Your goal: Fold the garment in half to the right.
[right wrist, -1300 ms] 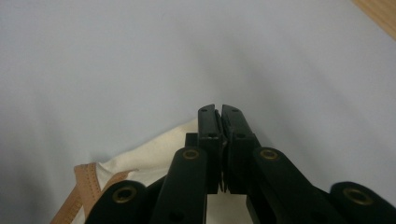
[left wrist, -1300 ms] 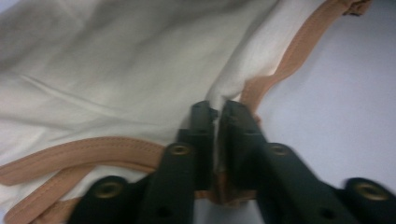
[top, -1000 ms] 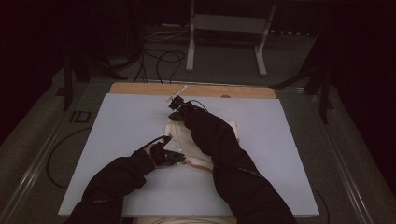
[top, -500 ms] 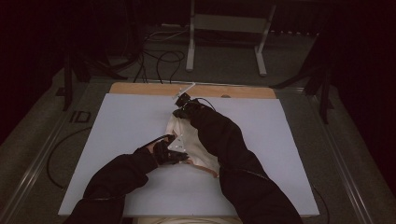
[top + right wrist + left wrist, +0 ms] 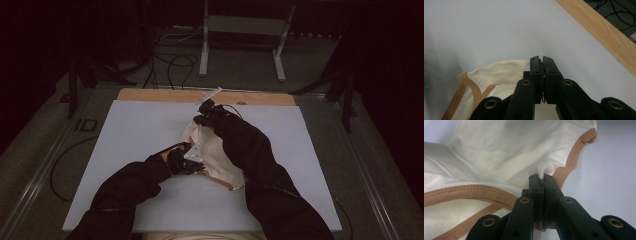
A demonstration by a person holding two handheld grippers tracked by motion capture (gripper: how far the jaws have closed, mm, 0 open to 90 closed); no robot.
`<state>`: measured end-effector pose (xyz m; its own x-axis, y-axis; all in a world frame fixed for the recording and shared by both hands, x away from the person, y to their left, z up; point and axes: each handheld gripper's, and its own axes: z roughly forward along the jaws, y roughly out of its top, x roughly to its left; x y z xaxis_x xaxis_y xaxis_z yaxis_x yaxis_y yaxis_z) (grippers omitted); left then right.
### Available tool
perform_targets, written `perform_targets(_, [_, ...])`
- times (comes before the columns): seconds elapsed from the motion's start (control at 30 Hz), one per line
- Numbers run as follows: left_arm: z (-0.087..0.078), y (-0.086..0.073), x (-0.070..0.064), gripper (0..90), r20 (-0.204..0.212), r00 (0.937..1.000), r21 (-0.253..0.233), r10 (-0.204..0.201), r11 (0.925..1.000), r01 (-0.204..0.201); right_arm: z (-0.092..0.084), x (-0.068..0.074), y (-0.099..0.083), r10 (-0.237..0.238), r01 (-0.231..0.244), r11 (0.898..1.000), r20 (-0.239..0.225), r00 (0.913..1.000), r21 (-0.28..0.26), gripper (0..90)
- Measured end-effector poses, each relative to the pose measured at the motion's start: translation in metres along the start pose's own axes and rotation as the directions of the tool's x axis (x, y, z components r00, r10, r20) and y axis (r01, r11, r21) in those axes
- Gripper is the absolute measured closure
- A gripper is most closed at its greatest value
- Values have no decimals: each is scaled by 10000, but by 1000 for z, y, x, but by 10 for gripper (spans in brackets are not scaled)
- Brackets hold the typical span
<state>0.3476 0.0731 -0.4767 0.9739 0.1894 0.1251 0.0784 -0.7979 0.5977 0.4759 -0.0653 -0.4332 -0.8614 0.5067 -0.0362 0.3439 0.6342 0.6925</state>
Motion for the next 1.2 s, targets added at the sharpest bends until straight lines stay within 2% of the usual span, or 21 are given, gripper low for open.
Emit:
perform_targets(0.4, [-3,13,0,875,-90,9995,121,319,9994,-318,-27,4,-7,-313,317,9988,112,9994,-366,875])
perform_targets(0.57, [-5,22,0,875,-81,9986,84,518,9986,-517,-40,5,-12,-307,317,9981,194,9993,-519,875])
perform_targets(0.67, [-6,28,-1,875,-95,9970,150,763,9970,-761,-48,4,-17,-271,287,9979,278,9992,-580,875])
perform_targets(0.9, [-4,37,-4,875,26,9954,255,958,9951,-959,-65,-4,-31,-54,92,9971,499,9987,-755,874])
perform_targets(1.2, [0,46,-7,874,221,9933,339,1137,9929,-1144,-78,-15,-50,424,-365,9957,689,9967,-847,874])
